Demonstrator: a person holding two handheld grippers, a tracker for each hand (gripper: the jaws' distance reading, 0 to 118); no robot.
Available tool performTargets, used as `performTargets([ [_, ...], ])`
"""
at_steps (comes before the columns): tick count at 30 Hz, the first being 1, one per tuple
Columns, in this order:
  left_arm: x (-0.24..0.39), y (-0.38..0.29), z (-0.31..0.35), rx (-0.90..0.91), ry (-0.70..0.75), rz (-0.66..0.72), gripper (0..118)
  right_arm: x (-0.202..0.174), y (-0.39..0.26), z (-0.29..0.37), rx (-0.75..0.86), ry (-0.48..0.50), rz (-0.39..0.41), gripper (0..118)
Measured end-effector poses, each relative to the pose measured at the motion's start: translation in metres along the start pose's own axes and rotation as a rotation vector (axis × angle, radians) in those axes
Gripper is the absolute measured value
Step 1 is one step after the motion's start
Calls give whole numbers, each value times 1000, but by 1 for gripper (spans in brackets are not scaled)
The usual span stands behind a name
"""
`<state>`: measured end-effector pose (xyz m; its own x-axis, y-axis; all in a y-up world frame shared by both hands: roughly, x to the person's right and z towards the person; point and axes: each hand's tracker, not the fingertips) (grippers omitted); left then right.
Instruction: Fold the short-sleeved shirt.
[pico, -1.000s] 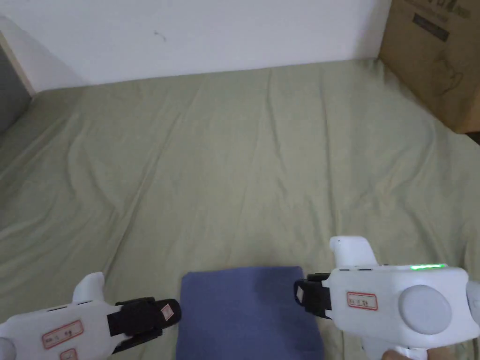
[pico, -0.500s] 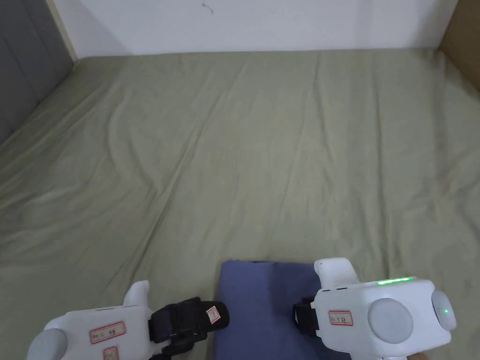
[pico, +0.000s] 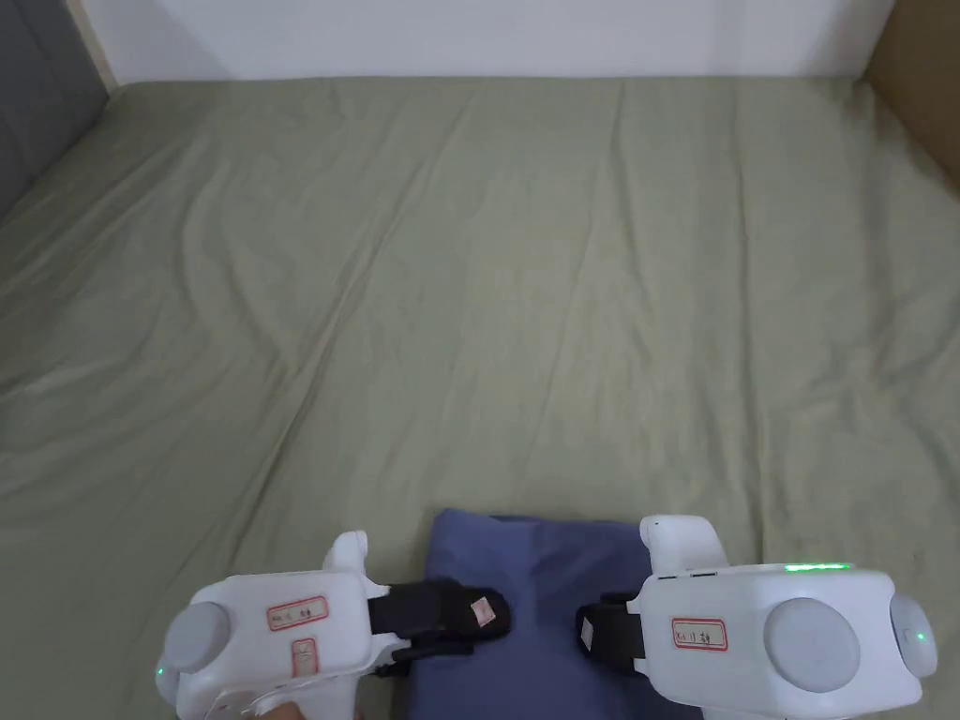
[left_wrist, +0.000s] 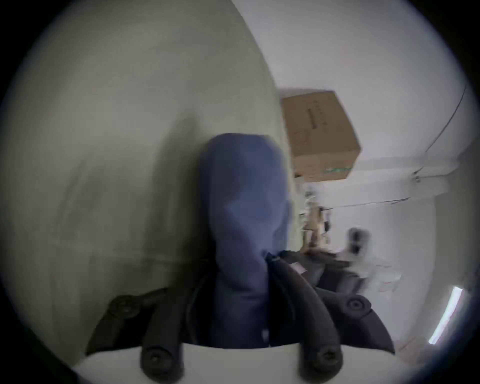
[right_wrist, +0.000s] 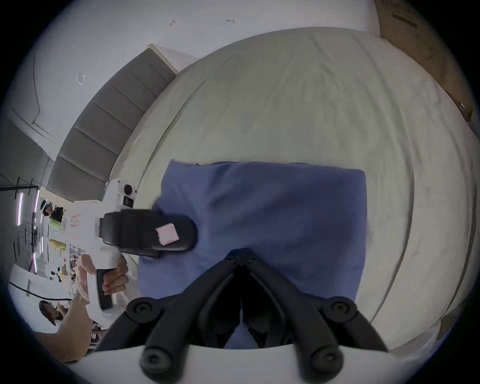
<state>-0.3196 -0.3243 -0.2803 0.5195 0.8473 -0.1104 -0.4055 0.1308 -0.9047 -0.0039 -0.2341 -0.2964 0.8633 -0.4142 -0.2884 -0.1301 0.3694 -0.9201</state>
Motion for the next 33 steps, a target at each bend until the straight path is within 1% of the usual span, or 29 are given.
performTargets([
  [2, -5, -1, 2, -20, -113, 53, 22, -2, 0, 5, -3, -6, 6, 0],
  [3, -2, 1, 8, -10, -118, 52, 22, -2, 0, 8, 2, -4, 6, 0],
  [6, 10, 14, 25, -20, -24, -71, 22, -2, 2, 19, 27, -6, -1, 0],
  [9, 14, 34, 57, -5, 34, -130, 22, -2, 4, 29, 58, -19, -4, 0],
  [11, 14, 50, 87, 20, 120, -166, 22, -1, 6, 34, 67, -25, -8, 0],
  [14, 7, 78, 146, 59, 302, -226, 22, 3, 8, 38, 81, -42, -23, 0],
  [17, 0, 101, 200, 83, 459, -239, 22, 7, 9, 35, 80, -55, -44, 0],
  [21, -17, 133, 266, 105, 784, -277, 22, 4, 11, 28, 65, -76, -61, 0],
  [22, -21, 142, 278, 81, 854, -303, 22, 3, 11, 24, 60, -77, -59, 0],
  [25, -22, 156, 297, 41, 1111, -387, 22, -1, 16, 15, 41, -84, -54, 0],
  [26, -24, 158, 300, 45, 1173, -409, 23, -3, 17, 11, 33, -85, -48, 0],
  [27, -29, 161, 301, 53, 1215, -425, 26, -5, 19, 8, 29, -84, -48, 0],
  [28, -33, 164, 300, 32, 1255, -442, 39, -7, 20, 6, 25, -82, -49, 0],
  [30, -56, 173, 299, 27, 1295, -471, 76, -9, 23, 2, 19, -69, -44, 0],
  [31, -61, 174, 295, 17, 1323, -474, 97, -11, 24, 0, 18, -65, -43, 0],
  [32, -65, 174, 293, 33, 1336, -465, 106, -13, 25, -1, 17, -63, -41, 0],
  [33, -77, 177, 293, 37, 1330, -441, 108, -15, 26, -2, 13, -62, -35, 0],
])
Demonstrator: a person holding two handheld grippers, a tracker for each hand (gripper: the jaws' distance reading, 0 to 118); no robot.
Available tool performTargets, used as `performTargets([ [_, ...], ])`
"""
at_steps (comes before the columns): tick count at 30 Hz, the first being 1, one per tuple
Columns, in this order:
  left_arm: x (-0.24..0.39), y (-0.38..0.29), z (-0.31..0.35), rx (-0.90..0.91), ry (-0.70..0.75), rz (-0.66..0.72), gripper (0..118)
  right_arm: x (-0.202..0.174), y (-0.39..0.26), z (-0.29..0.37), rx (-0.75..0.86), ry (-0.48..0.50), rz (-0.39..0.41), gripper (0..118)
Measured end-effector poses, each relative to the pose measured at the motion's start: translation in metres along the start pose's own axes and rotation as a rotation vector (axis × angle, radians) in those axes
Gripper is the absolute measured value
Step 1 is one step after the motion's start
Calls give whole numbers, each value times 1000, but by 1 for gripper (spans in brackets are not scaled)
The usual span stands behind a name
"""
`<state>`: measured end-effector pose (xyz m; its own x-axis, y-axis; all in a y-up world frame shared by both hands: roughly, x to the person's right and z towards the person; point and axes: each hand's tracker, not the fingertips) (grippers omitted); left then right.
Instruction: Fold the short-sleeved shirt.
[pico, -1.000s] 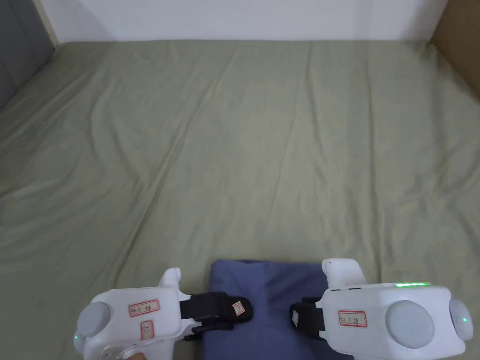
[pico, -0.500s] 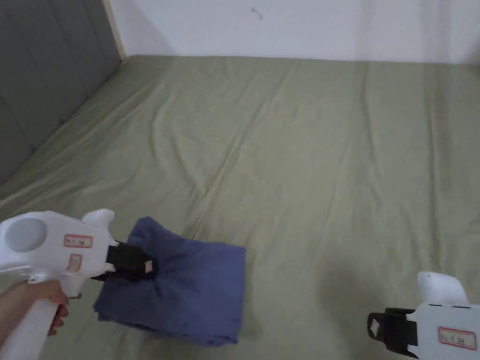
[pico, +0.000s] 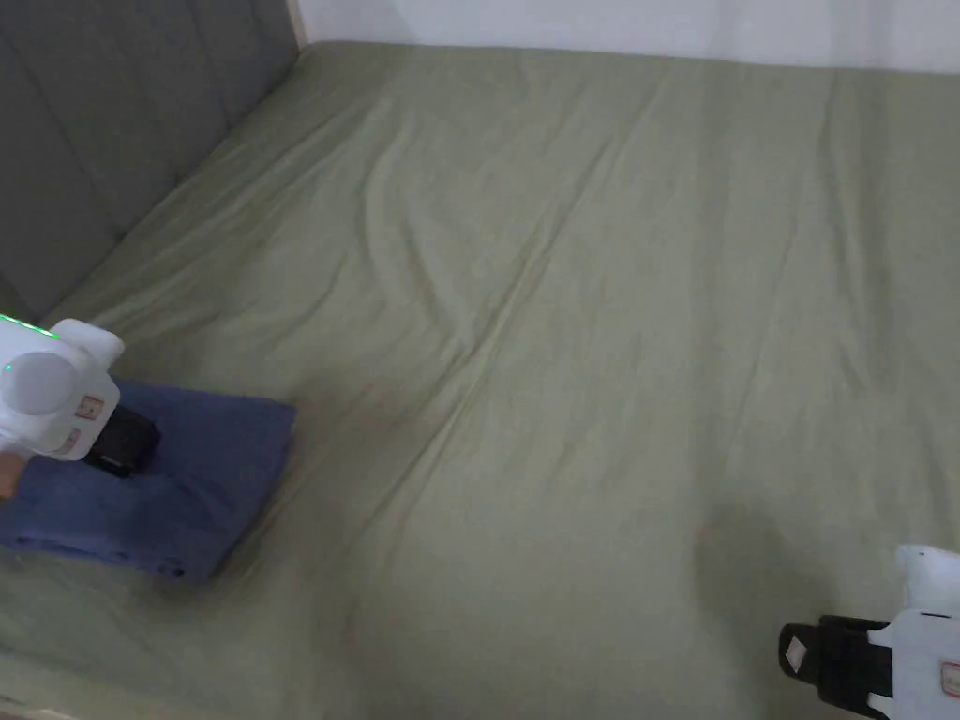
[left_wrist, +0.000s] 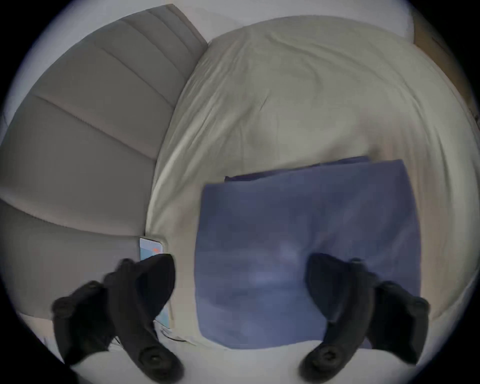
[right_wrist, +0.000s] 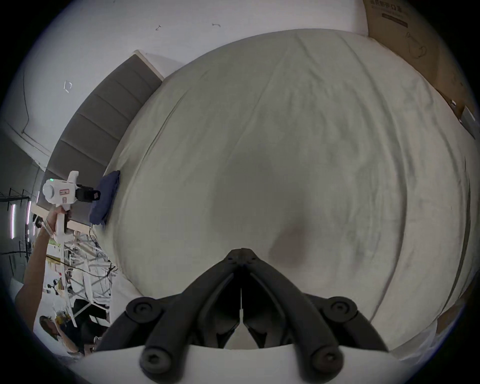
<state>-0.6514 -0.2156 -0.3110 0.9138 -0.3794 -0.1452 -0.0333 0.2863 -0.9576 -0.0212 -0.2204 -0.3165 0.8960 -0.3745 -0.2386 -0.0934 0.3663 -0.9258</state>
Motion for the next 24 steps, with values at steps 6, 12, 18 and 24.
performTargets([
  [6, -1, -12, 15, 121, 49, 186, 108, 4, -3, 4, -1, 6, 25, 0],
  [12, 20, -30, 60, 185, -244, 370, 41, 6, -10, 14, 18, 42, -13, 0],
  [18, 84, -56, 124, 301, -410, 384, 0, 1, -26, 39, 60, 67, 20, 0],
  [24, 147, -71, 205, 412, -495, 364, 0, -2, -40, 67, 131, 41, 53, 0],
])
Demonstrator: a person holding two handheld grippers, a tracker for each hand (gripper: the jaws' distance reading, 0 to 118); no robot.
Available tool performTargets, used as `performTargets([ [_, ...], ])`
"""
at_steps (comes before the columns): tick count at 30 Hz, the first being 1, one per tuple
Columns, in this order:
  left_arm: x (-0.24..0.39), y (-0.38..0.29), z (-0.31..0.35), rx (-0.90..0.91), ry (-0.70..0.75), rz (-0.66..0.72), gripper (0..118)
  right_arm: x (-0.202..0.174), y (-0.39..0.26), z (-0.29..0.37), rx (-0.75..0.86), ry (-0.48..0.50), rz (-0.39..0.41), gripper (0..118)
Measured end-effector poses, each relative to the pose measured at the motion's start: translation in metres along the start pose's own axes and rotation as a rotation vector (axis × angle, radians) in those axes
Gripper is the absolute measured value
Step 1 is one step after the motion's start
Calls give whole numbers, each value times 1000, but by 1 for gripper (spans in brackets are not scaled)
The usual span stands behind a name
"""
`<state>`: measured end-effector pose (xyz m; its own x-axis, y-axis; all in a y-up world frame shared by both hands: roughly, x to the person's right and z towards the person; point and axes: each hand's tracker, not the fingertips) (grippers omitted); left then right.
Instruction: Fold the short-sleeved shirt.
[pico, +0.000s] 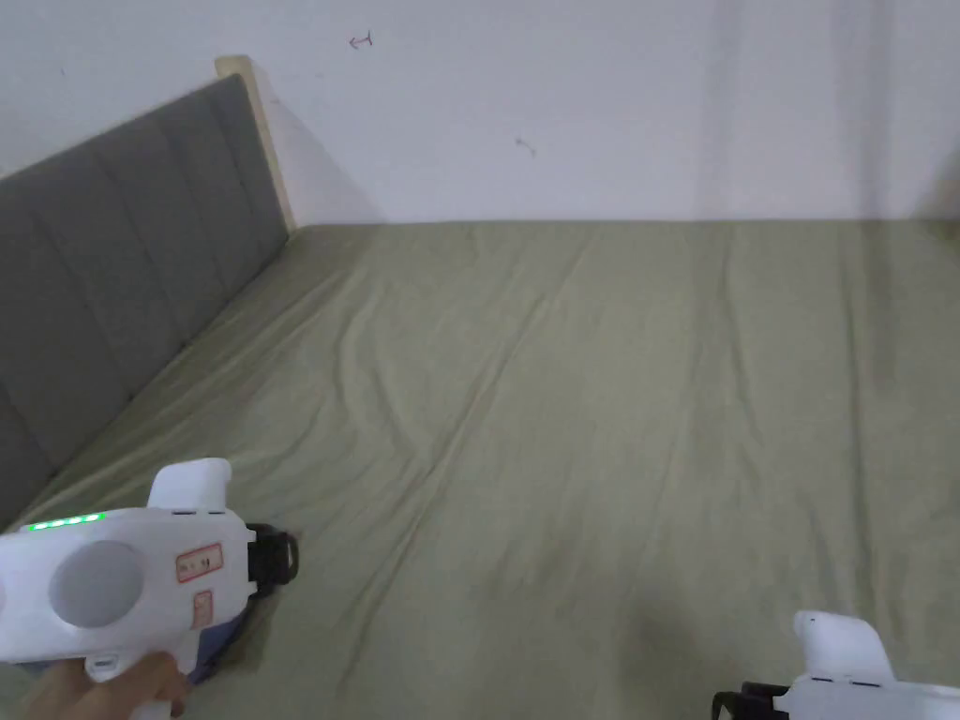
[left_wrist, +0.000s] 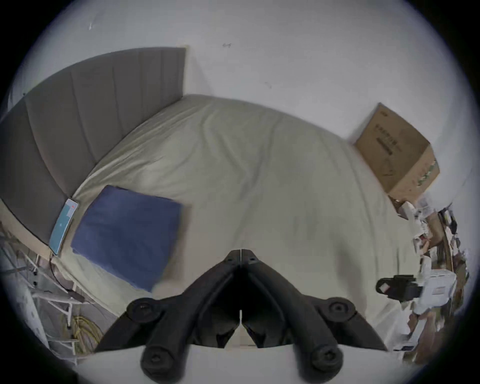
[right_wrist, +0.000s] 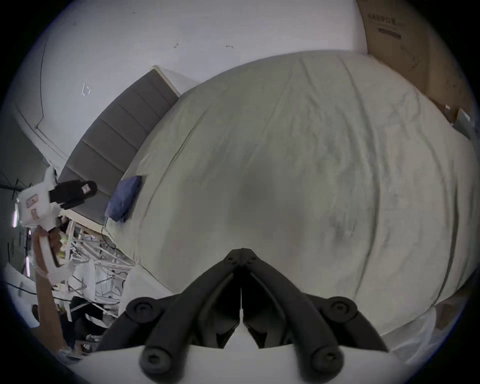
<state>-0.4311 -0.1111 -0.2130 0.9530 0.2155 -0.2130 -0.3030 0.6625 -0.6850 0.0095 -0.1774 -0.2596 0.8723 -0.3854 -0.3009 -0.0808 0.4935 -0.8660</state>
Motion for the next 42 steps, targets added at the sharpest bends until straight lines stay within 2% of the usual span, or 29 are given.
performTargets([
  [4, 53, -6, 43, 97, -2, -102, 0, 4, -5, 29, 109, -40, 64, 0],
  [9, 109, -13, 87, 254, 13, -167, 0, 3, 6, 69, 254, -67, 54, 0],
  [11, 135, -19, 101, 312, 48, -231, 0, -2, 12, 88, 329, -121, 87, 0],
  [13, 155, -26, 116, 377, 83, -275, 0, -8, 14, 109, 412, -179, 153, 0],
  [15, 170, -36, 124, 399, 80, -273, 0, -13, 14, 128, 488, -228, 175, 0],
  [18, 182, -45, 132, 446, 47, -256, 0, -17, 14, 153, 590, -250, 156, 0],
  [22, 199, -55, 144, 546, 69, -227, 0, -29, 4, 173, 732, -360, 163, 0],
  [26, 208, -62, 149, 631, 90, -246, 0, -35, -3, 174, 754, -409, 195, 0],
  [38, 213, -68, 150, 663, 130, -284, 1, -46, -8, 177, 781, -403, 227, 0],
  [39, 213, -68, 149, 661, 125, -286, 6, -47, -7, 177, 781, -407, 229, 0],
  [41, 211, -70, 148, 652, 90, -281, 41, -49, -10, 180, 787, -407, 226, 14],
  [42, 210, -70, 148, 653, 70, -264, 50, -50, -10, 181, 791, -406, 224, 19],
])
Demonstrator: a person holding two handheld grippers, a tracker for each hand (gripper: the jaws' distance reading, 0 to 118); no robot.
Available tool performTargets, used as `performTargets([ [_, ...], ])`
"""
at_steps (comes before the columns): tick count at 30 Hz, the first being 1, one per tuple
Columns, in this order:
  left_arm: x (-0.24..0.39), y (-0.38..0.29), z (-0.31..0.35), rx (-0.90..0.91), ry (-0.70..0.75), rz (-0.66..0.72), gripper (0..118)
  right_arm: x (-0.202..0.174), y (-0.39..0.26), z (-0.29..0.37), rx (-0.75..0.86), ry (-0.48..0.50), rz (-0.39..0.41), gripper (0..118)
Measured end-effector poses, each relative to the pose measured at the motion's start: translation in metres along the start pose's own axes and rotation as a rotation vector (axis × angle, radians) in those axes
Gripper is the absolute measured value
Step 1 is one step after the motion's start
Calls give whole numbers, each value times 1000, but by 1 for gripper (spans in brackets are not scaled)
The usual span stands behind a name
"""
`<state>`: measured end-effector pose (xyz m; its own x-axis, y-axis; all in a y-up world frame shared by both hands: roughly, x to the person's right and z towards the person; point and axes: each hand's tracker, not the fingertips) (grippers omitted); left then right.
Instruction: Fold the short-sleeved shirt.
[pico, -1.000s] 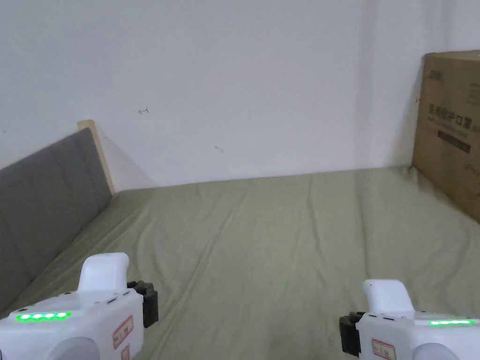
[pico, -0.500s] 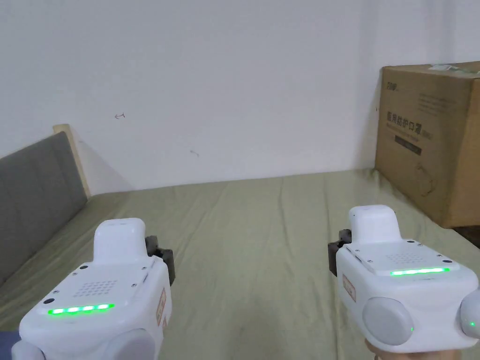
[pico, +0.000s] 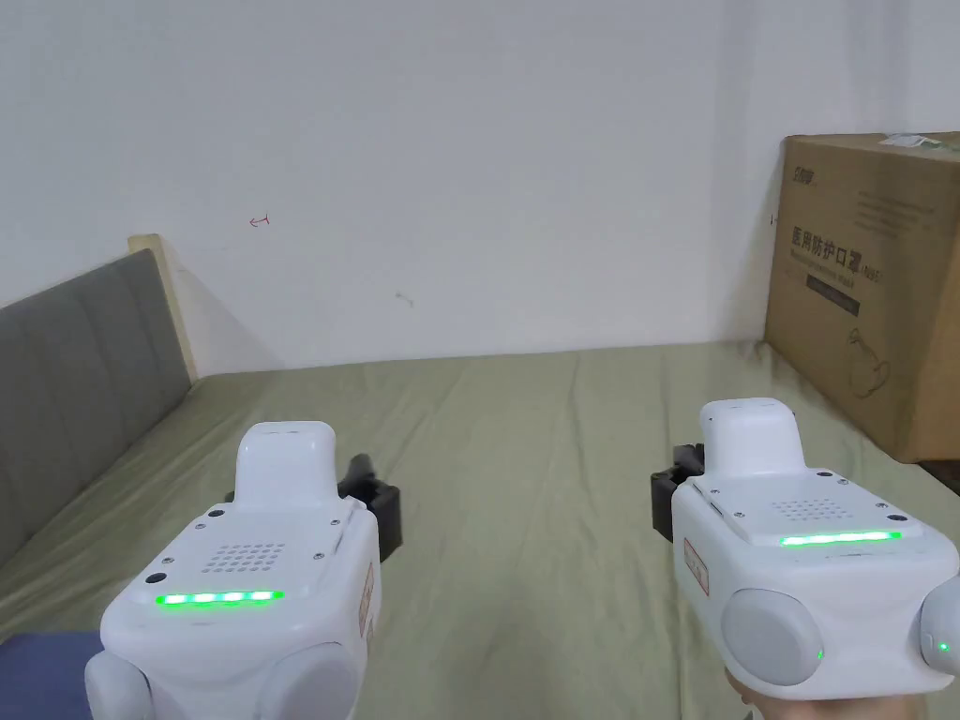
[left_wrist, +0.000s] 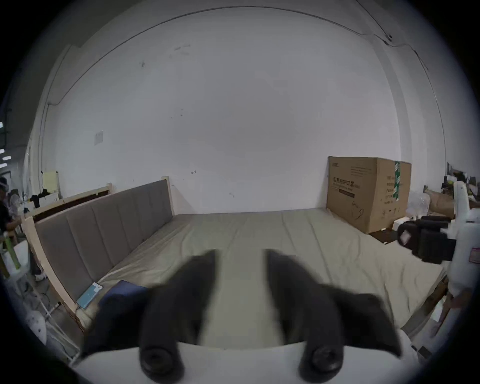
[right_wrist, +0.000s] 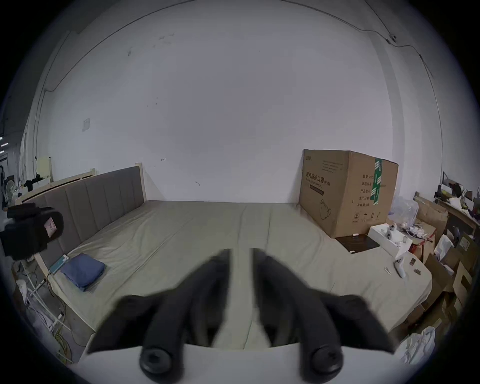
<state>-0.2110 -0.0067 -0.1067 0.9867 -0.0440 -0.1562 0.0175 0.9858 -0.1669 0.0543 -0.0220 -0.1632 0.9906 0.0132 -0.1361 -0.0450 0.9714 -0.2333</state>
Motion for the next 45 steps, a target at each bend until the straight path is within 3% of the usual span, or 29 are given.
performTargets([
  [1, -1, 0, -1, -7, -9, 11, 60, 0, 0, 0, 5, 0, -3, 25],
  [2, -1, -1, -3, -15, -18, 21, 91, 0, 0, 0, 5, -1, -5, 49],
  [3, -1, -1, -4, -17, -16, 29, 112, 1, 0, -1, 7, 1, -7, 74],
  [4, 0, -2, -1, 2, -22, 28, 118, 1, 0, -1, 14, 1, -10, 90],
  [9, 8, 3, -5, -19, -5, -28, 118, 4, 5, 4, 34, -19, 7, 116],
  [19, 14, 5, -13, -46, -37, -4, 118, 2, 5, 0, 21, -21, 31, 117],
  [26, 20, 4, -16, -54, 82, -31, 118, 3, 3, -8, 1, -18, 41, 117],
  [45, 32, 7, -24, -53, -12, -54, 118, 16, -2, -24, -48, -21, -3, 117],
])
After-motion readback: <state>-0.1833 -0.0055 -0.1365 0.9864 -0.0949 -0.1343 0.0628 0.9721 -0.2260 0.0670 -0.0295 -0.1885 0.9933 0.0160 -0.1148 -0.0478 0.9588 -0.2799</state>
